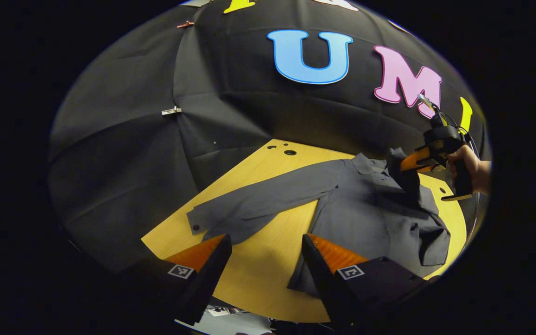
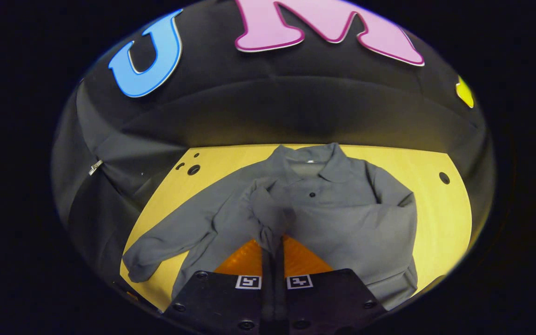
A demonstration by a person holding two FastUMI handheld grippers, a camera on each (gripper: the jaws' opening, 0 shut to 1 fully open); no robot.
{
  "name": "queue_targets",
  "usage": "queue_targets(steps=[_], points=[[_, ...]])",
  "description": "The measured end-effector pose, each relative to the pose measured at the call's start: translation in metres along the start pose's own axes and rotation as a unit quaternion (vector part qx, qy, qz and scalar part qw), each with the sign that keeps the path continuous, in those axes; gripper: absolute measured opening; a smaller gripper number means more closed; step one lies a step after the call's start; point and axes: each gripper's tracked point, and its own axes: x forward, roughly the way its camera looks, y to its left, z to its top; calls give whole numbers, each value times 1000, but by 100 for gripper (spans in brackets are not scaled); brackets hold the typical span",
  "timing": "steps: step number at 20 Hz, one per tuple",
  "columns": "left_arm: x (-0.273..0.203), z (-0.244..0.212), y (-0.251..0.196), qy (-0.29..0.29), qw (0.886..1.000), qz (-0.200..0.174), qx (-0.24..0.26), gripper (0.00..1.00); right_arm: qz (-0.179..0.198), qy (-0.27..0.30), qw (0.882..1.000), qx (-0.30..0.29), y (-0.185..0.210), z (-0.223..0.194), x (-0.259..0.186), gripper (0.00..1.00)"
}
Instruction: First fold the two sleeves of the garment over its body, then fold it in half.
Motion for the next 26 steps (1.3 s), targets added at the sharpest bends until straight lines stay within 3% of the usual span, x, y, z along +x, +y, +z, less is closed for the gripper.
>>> queue_targets(steps=[8,9,12,13,14,15,16,17,20,26], points=[[15,-16,22,15,998,26,-51,96,15,40,999,-17,53,-29,34,5],[16,-17,25,15,998,29,-55,92,14,44,999,-21,58,-31,39,5],[16,-14,39,8,997,43,-62,96,22,60,998,-26,76,-46,51,10],[15,-14,43,6,997,48,-67,96,26,67,997,-29,81,-50,52,18],[14,-13,49,5,996,55,-73,96,30,71,996,-32,86,-55,53,11],[14,-14,55,5,995,63,-78,96,31,75,996,-39,89,-59,53,51],[14,-16,61,6,994,71,-81,96,30,78,995,-45,92,-62,53,41],[14,-18,69,7,993,80,-84,96,33,79,995,-48,95,-64,51,46],[24,-18,88,6,990,99,-103,96,51,74,995,-48,102,-65,35,100],[64,-11,100,4,988,96,-123,96,28,59,996,-57,71,-53,-4,99]])
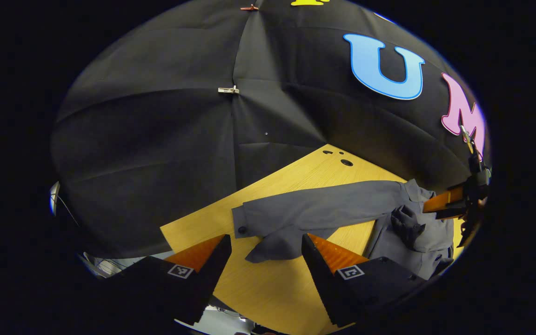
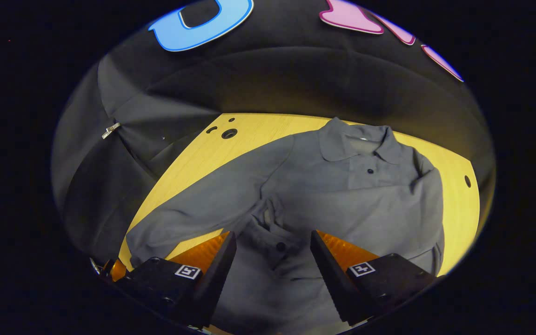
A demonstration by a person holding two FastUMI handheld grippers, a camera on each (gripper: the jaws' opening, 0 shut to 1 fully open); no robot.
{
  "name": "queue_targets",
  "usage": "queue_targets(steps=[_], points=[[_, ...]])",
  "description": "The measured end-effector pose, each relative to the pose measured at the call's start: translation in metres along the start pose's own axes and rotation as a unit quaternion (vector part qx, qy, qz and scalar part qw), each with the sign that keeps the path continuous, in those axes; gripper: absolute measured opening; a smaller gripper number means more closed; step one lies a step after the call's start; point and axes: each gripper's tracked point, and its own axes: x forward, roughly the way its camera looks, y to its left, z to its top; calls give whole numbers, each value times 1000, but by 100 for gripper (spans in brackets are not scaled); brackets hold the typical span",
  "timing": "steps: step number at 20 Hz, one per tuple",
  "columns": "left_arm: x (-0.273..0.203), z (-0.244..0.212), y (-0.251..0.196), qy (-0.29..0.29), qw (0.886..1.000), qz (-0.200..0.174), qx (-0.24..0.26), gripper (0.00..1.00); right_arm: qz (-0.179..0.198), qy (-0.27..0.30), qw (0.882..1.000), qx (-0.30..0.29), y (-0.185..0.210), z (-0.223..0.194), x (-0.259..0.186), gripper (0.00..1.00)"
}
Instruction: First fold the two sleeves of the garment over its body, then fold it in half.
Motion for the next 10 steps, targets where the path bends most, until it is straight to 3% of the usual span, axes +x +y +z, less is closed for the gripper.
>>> queue_targets(steps=[5,10], points=[[42,-3,2,9,1000,10,4,96,-47,-24,998,23,-61,-2,-53,99],[85,-5,9,27,999,8,31,96,-90,-21,993,74,-130,-34,-100,99]])
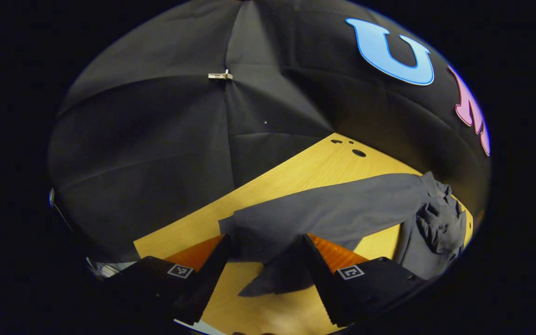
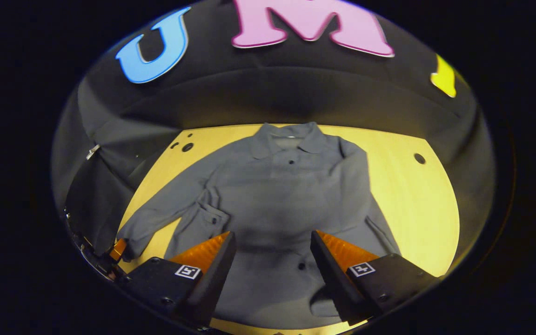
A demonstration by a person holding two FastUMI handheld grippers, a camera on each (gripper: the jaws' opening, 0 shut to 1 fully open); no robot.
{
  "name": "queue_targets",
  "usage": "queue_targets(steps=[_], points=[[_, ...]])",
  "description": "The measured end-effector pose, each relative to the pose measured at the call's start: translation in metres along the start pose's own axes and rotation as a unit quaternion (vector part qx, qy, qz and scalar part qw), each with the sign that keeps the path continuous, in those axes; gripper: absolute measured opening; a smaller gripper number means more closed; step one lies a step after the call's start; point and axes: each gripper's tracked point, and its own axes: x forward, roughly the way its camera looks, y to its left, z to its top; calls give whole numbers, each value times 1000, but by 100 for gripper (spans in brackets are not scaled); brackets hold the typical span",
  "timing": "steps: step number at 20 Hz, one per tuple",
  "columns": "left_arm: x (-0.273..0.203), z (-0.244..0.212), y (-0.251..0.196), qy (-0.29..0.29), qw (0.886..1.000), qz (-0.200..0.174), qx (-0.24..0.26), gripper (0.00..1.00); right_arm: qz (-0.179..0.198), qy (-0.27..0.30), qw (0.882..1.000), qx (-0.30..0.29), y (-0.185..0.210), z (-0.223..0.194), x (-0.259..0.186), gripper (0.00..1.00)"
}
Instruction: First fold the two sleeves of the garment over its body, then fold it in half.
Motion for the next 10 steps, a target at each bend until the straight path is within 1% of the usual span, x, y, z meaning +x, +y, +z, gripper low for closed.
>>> queue_targets(steps=[5,6,7,8,9,10], points=[[23,-13,-8,35,998,-20,45,96,-53,-5,998,33,-65,-29,-35,99],[25,-17,-6,45,997,-14,62,95,-63,-5,997,38,-75,-36,-42,99],[24,-15,-11,34,996,-17,75,95,-72,-4,996,43,-85,-45,-50,99],[26,-17,-16,44,995,-27,81,90,-81,-4,996,48,-94,-52,-57,99],[24,-14,-18,38,995,-32,84,87,-90,-4,995,53,-103,-60,-63,99],[28,-16,-22,46,995,-39,84,78,-97,-3,994,59,-110,-67,-67,99]])
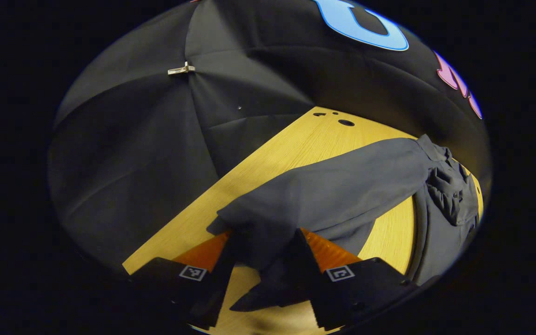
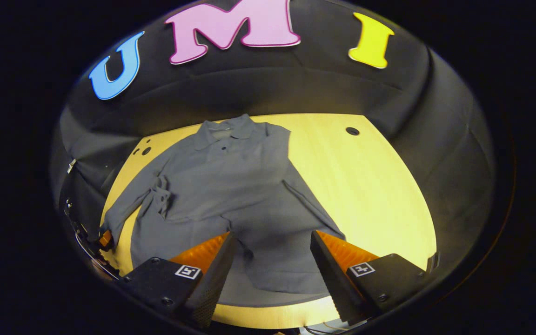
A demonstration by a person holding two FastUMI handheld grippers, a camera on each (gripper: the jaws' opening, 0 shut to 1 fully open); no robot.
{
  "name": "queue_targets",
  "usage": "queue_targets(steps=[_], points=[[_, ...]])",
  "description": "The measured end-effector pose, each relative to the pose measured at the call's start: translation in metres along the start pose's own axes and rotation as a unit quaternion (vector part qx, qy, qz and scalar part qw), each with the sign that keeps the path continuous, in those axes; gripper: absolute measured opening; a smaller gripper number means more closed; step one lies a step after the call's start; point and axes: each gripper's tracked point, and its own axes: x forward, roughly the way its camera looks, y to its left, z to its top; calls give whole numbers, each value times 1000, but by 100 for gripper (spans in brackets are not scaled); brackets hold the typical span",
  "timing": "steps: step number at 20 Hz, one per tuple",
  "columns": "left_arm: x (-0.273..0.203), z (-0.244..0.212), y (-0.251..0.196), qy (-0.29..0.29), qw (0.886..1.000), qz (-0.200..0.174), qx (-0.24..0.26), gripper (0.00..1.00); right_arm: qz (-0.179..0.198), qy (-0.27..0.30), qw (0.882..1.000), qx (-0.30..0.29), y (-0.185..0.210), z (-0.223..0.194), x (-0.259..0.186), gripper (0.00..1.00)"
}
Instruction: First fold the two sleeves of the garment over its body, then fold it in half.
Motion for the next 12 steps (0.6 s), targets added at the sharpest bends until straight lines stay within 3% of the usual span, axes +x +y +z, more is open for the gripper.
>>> queue_targets(steps=[1,3,4,6,12], points=[[1,0,-3,-6,1000,-7,2,77,-6,2,1000,7,-7,-7,-3,99],[0,0,-14,-5,999,-30,11,58,-11,8,1000,24,-16,-19,-5,99],[0,-1,-18,-3,999,-34,16,36,-11,8,999,32,-19,-25,-10,99],[1,1,-20,-3,999,-38,25,17,-7,10,999,42,-23,-34,-14,99],[-10,17,-27,9,1000,-23,-3,6,2,13,999,42,-37,-50,-10,99]])
